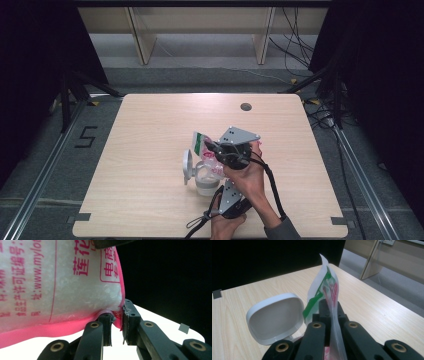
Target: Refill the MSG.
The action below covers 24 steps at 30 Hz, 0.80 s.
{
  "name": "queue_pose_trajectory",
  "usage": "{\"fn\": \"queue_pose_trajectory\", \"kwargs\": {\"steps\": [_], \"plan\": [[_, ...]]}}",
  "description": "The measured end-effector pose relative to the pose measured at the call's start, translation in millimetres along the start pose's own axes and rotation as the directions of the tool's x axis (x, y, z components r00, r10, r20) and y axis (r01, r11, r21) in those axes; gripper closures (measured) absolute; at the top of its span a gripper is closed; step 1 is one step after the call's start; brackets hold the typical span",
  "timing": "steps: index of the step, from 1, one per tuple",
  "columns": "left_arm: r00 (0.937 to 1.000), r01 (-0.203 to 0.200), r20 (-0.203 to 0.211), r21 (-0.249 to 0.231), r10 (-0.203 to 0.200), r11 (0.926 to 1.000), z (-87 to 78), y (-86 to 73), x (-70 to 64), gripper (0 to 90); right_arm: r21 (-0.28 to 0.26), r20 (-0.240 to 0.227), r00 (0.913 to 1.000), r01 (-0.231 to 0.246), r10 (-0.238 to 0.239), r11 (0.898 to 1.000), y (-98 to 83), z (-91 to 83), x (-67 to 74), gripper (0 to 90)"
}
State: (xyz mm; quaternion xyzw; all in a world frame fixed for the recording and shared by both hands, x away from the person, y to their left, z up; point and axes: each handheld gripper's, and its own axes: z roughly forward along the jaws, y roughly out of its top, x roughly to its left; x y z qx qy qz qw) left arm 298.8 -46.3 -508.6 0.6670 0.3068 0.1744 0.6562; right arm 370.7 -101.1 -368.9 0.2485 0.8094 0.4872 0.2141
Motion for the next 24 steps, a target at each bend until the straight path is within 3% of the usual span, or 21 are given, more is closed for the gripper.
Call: {"fn": "queue_pose_trajectory", "kwargs": {"steps": [10, 24], "plan": [[1.0, 0.002, -0.003, 0.0, -0.002, 1.0, -0.6, 0.0, -0.3, 79.0, 0.01, -0.012, 0.9997, -0.021, 0.021, 1.0, 0.0, 0.3, 2.0, 90.0], [1.0, 0.005, 0.002, -0.004, -0.005, 1.0, -0.4, 0.1, -0.5, 79.0, 0.0, 0.002, 0.9999, -0.016, 0.016, 1.0, 0.0, 1.1, 2.4, 90.0]]}}
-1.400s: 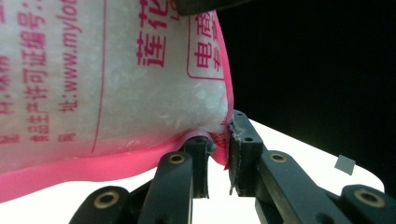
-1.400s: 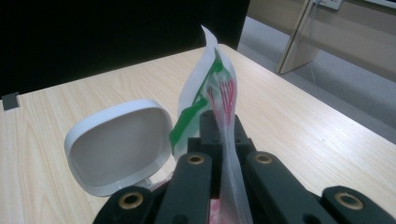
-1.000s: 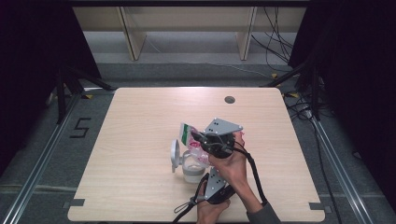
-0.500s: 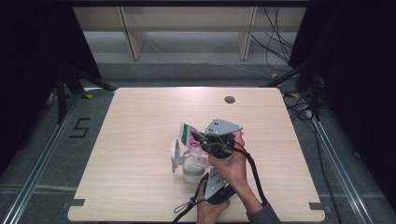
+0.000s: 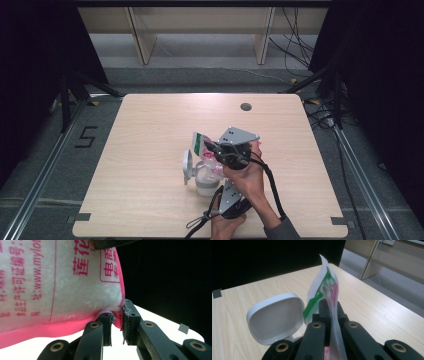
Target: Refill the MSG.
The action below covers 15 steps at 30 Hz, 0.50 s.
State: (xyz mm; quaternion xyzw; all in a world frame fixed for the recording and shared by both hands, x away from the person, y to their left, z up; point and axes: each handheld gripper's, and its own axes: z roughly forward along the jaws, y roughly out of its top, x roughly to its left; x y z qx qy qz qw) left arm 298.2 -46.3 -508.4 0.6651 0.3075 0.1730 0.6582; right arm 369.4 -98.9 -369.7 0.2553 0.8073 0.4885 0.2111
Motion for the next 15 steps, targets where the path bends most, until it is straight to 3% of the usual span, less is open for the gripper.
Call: {"fn": "queue_pose_trajectory", "kwargs": {"steps": [9, 10, 12, 13, 14, 15], "plan": [[1.0, 0.001, 0.002, 0.001, -0.001, 1.0, 0.0, 0.2, 0.0, 78.9, 0.008, -0.01, 0.9999, -0.004, 0.004, 1.0, 0.4, -0.3, 0.2, 90.0], [0.9974, 0.071, 0.012, -0.063, -0.07, 0.9955, 4.0, -0.1, -5.6, 78.9, 0.008, -0.012, 0.9999, -0.006, 0.006, 1.0, 0.4, -0.3, 0.5, 90.0], [0.9975, 0.07, 0.011, -0.062, -0.069, 0.9956, 3.6, 0.0, -5.6, 78.9, 0.012, -0.012, 0.9999, 0.001, 0.0, 1.0, 0.8, -1.0, 0.5, 90.0], [1.0, -0.003, 0.001, -0.002, 0.003, 1.0, -0.3, 0.3, 0.2, 78.9, 0.011, -0.014, 0.9999, -0.003, 0.003, 1.0, 1.1, -1.1, 0.5, 90.0], [1.0, 0.003, 0.005, -0.003, -0.003, 1.0, 0.0, 0.3, 0.2, 78.9, 0.011, -0.014, 0.9999, -0.003, 0.003, 1.0, 1.0, -1.0, 0.3, 90.0], [0.998, 0.061, 0.016, -0.053, -0.06, 0.9967, 3.4, 0.1, -4.3, 79.0, 0.012, -0.012, 0.9999, -0.001, 0.001, 1.0, 1.0, -0.9, 0.5, 90.0]]}}
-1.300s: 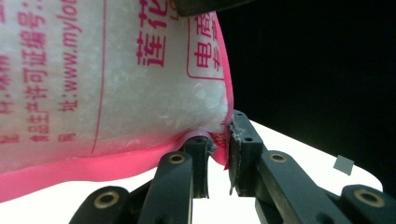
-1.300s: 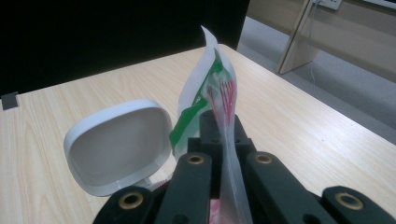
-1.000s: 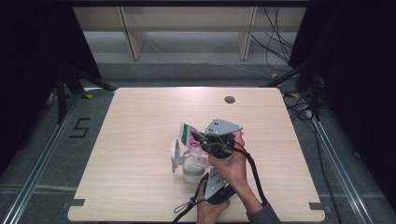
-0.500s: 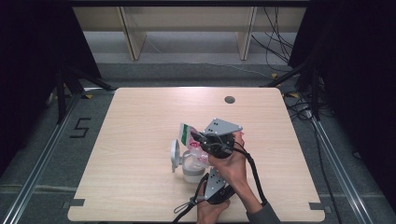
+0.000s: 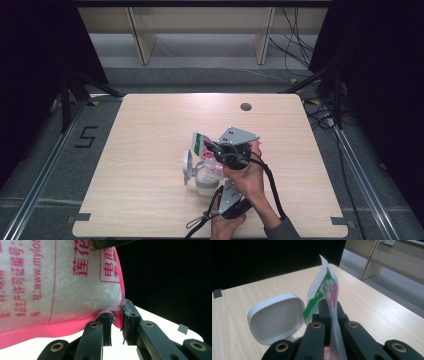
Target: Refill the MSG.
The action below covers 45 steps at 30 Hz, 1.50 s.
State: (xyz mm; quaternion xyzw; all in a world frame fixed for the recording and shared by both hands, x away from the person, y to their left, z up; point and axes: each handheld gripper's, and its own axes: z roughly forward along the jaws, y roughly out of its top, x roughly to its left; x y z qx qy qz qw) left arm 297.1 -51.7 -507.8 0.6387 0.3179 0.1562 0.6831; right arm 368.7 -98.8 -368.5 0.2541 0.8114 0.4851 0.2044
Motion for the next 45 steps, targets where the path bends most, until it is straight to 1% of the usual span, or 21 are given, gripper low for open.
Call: {"fn": "queue_pose_trajectory", "kwargs": {"steps": [1, 2, 3, 4, 5, 6, 7, 8, 9, 14, 15, 16, 22, 26, 34, 37, 38, 39, 42, 44, 45], "plan": [[0.9999, 0.013, 0.0, -0.014, -0.013, 0.9998, 0.8, -0.1, -1.4, 78.9, 0.0, 0.001, 1.0, 0.004, -0.004, 1.0, 0.1, 0.1, 0.2, 90.0], [0.998, -0.062, -0.01, 0.049, 0.062, 0.9969, -3.5, 0.7, 3.9, 78.9, -0.002, 0.002, 0.9999, 0.014, -0.014, 1.0, 0.0, 0.2, -0.1, 90.0], [1.0, -0.008, -0.005, 0.001, 0.008, 1.0, -0.5, -0.1, 0.0, 78.9, -0.003, 0.001, 0.9999, 0.014, -0.014, 1.0, 0.2, 0.3, 0.0, 90.0], [0.9983, -0.056, -0.012, 0.047, 0.056, 0.9973, -3.3, 0.7, 3.7, 78.9, 0.001, 0.0, 1.0, 0.004, -0.004, 1.0, 0.5, 0.2, 0.3, 90.0], [0.9983, -0.057, -0.01, 0.049, 0.058, 0.9972, -3.5, 0.9, 4.4, 78.9, 0.001, 0.001, 1.0, 0.009, -0.009, 1.0, 0.4, 0.7, 0.1, 90.0], [0.9999, 0.011, -0.003, -0.012, -0.011, 0.9999, 0.4, 0.2, -0.7, 78.9, 0.002, -0.003, 1.0, 0.006, -0.006, 1.0, 0.6, 0.9, 0.5, 90.0], [0.9998, 0.018, -0.002, -0.02, -0.018, 0.9996, 0.9, 0.1, -1.3, 78.9, 0.003, -0.002, 1.0, 0.007, -0.007, 1.0, 0.8, 0.8, 0.8, 90.0], [0.9985, -0.054, -0.009, 0.042, 0.055, 0.9976, -3.2, 0.9, 3.9, 78.9, 0.001, -0.001, 1.0, 0.005, -0.005, 1.0, 1.0, 1.0, 1.3, 90.0], [0.9981, -0.058, -0.017, 0.053, 0.059, 0.9969, -4.3, 1.4, 4.3, 78.9, -0.001, -0.001, 1.0, 0.004, -0.004, 1.0, 1.1, 1.0, 1.4, 90.0], [0.9979, -0.06, -0.02, 0.058, 0.061, 0.9965, -4.4, 1.6, 4.6, 78.9, -0.004, 0.012, 0.9997, 0.023, -0.023, 1.0, 1.4, 1.9, 0.7, 90.0], [0.9999, -0.009, -0.014, 0.012, 0.009, 0.9999, -1.3, 0.9, 1.1, 78.9, 0.002, 0.005, 0.9997, 0.025, -0.025, 1.0, 1.5, 2.1, -0.1, 90.0], [0.9982, -0.059, -0.011, 0.047, 0.059, 0.9972, -3.2, 1.2, 5.2, 78.9, -0.014, 0.013, 0.9997, 0.023, -0.023, 1.0, 1.2, 3.1, -0.3, 90.0], [0.998, -0.061, -0.011, 0.052, 0.062, 0.9967, -3.1, 1.3, 5.7, 78.8, -0.011, 0.014, 0.9991, 0.039, -0.039, 0.999, 1.2, 3.1, -2.4, 90.0], [0.9978, -0.06, -0.023, 0.066, 0.062, 0.996, -4.7, 1.9, 5.1, 78.9, 0.01, -0.01, 0.9999, 0.005, -0.005, 1.0, 1.6, 2.2, -1.6, 90.0], [0.9978, -0.062, -0.017, 0.066, 0.063, 0.9959, -5.2, 2.3, 6.5, 78.9, -0.014, 0.012, 0.9996, 0.024, -0.024, 1.0, 2.7, 2.0, -0.4, 89.9], [0.9985, -0.053, -0.008, 0.051, 0.054, 0.9973, -4.0, 1.9, 6.5, 78.9, -0.011, 0.009, 0.9997, 0.025, -0.024, 1.0, 2.8, 2.2, 0.3, 90.0], [1.0, -0.001, -0.006, 0.01, 0.001, 0.9999, -1.7, 1.4, 1.9, 78.8, 0.001, 0.004, 0.9994, 0.034, -0.034, 0.999, 2.7, 2.4, 0.4, 89.9], [0.9983, -0.056, -0.014, 0.06, 0.057, 0.9966, -5.0, 2.1, 6.0, 78.8, 0.008, 0.011, 0.9997, 0.022, -0.022, 1.0, 2.4, 2.4, 1.5, 89.9], [0.9986, -0.053, -0.001, 0.048, 0.053, 0.9975, -4.1, 1.7, 6.7, 78.9, 0.001, 0.016, 0.9997, 0.021, -0.021, 1.0, 2.1, 3.0, 1.3, 89.9], [0.9998, 0.017, -0.007, -0.005, -0.017, 0.9998, -1.2, 1.5, 0.2, 78.8, 0.014, -0.002, 1.0, 0.009, -0.009, 1.0, 2.7, 1.7, 2.0, 89.9], [0.994, -0.103, -0.027, 0.101, 0.106, 0.9896, -8.3, 3.5, 9.2, 78.8, 0.0, 0.006, 0.9992, 0.04, -0.04, 0.999, 3.4, 2.1, 0.5, 89.9]]}}
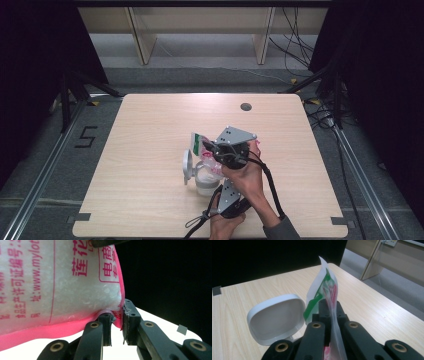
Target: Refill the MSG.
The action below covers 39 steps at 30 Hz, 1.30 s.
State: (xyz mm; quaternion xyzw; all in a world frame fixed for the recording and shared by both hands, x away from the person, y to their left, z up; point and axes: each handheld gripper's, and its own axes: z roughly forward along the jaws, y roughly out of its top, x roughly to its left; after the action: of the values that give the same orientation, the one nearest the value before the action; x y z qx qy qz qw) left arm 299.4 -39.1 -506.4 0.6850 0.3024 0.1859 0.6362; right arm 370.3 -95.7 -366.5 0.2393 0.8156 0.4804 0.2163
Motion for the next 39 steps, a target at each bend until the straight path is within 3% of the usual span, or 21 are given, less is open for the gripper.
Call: {"fn": "queue_pose_trajectory", "kwargs": {"steps": [1, 2, 3, 4, 5, 6, 12, 13, 14, 15, 16, 17, 18, 22, 34, 35, 36, 37, 38, 39], "plan": [[0.9936, 0.112, 0.026, -0.092, -0.11, 0.9895, 5.7, -0.3, -8.3, 78.9, -0.002, 0.0, 1.0, 0.004, -0.004, 1.0, 0.3, -0.1, 0.1, 89.9], [0.9921, 0.124, 0.032, -0.102, -0.121, 0.987, 6.5, 0.0, -9.1, 78.9, 0.0, -0.001, 1.0, 0.005, -0.005, 1.0, 0.6, -0.5, 0.4, 89.9], [0.9987, 0.049, 0.017, -0.043, -0.049, 0.9979, 2.4, 0.1, -3.8, 78.9, -0.003, 0.001, 1.0, 0.009, -0.009, 1.0, 0.7, -0.4, 0.6, 89.9], [0.9987, 0.049, 0.019, -0.045, -0.048, 0.9978, 2.4, 0.3, -3.7, 78.9, -0.004, 0.002, 0.9999, 0.014, -0.014, 1.0, 0.9, -0.4, 0.3, 89.9], [0.9944, 0.103, 0.036, -0.094, -0.1, 0.9902, 5.7, 0.0, -6.9, 78.9, -0.004, 0.001, 0.9999, 0.014, -0.014, 1.0, 1.0, -0.5, 0.4, 89.9], [0.998, 0.058, 0.027, -0.05, -0.057, 0.997, 3.5, -0.1, -3.1, 78.9, 0.001, -0.001, 1.0, 0.006, -0.006, 1.0, 0.9, -0.5, 0.6, 89.9], [0.9981, 0.054, 0.032, -0.056, -0.052, 0.997, 3.8, -0.6, -2.7, 78.9, 0.005, -0.004, 1.0, -0.008, 0.009, 1.0, -0.3, 0.6, 0.5, 89.9], [0.9953, 0.093, 0.037, -0.092, -0.09, 0.9914, 5.9, -0.2, -6.4, 79.0, -0.004, 0.0, 1.0, -0.009, 0.009, 1.0, 0.3, 0.3, 0.9, 89.9], [0.9988, 0.047, 0.018, -0.042, -0.046, 0.998, 1.9, 0.7, -3.9, 78.9, -0.006, 0.002, 1.0, 0.004, -0.004, 1.0, 0.9, -0.5, 0.7, 89.9], [0.9988, 0.045, 0.019, -0.043, -0.045, 0.998, 1.8, 0.6, -3.8, 78.9, 0.004, -0.006, 1.0, -0.002, 0.002, 1.0, 1.4, -1.2, 1.8, 89.9], [0.9987, 0.048, 0.02, -0.045, -0.047, 0.9979, 2.1, 0.2, -3.5, 78.9, -0.003, -0.002, 1.0, 0.008, -0.008, 1.0, 1.6, -0.7, 1.3, 89.9], [0.9937, 0.108, 0.041, -0.096, -0.104, 0.9895, 6.1, -0.5, -6.8, 78.8, 0.006, -0.006, 1.0, 0.0, 0.0, 1.0, 1.2, -0.3, 1.8, 89.9], [0.9909, 0.13, 0.051, -0.116, -0.124, 0.9847, 7.9, -0.6, -8.1, 78.9, -0.005, 0.006, 1.0, 0.006, -0.006, 1.0, 0.4, 1.3, 1.4, 89.9], [0.9927, 0.119, 0.03, -0.1, -0.117, 0.9878, 5.5, 0.1, -8.3, 78.9, -0.007, 0.0, 1.0, 0.007, -0.007, 1.0, 2.6, -0.4, 3.9, 89.9], [0.9923, 0.122, 0.035, -0.102, -0.119, 0.9873, 6.0, 0.2, -9.0, 78.9, -0.013, 0.0, 1.0, 0.009, -0.009, 1.0, 2.9, -1.3, 2.0, 90.0], [0.999, 0.043, 0.017, -0.039, -0.042, 0.9983, 1.7, 0.1, -3.4, 78.9, -0.009, -0.002, 0.9999, 0.01, -0.01, 1.0, 3.0, -1.7, 2.0, 90.0], [0.9991, 0.04, 0.017, -0.038, -0.04, 0.9985, 1.5, 0.1, -3.2, 78.9, 0.0, -0.011, 0.9999, 0.001, -0.001, 1.0, 3.1, -1.9, 2.9, 90.0], [0.9953, 0.094, 0.03, -0.081, -0.092, 0.9922, 4.3, 0.1, -7.1, 78.9, 0.0, -0.014, 0.9999, 0.0, 0.0, 1.0, 3.2, -2.0, 2.9, 90.0], [0.9923, 0.122, 0.036, -0.103, -0.118, 0.9872, 6.0, 0.2, -8.7, 78.9, -0.006, -0.01, 1.0, -0.002, 0.002, 1.0, 3.0, -1.4, 3.1, 90.0], [0.9924, 0.121, 0.034, -0.1, -0.118, 0.9876, 5.7, 0.4, -8.9, 78.9, -0.001, -0.012, 0.9999, 0.0, 0.0, 1.0, 3.1, -1.8, 2.9, 90.0]]}}
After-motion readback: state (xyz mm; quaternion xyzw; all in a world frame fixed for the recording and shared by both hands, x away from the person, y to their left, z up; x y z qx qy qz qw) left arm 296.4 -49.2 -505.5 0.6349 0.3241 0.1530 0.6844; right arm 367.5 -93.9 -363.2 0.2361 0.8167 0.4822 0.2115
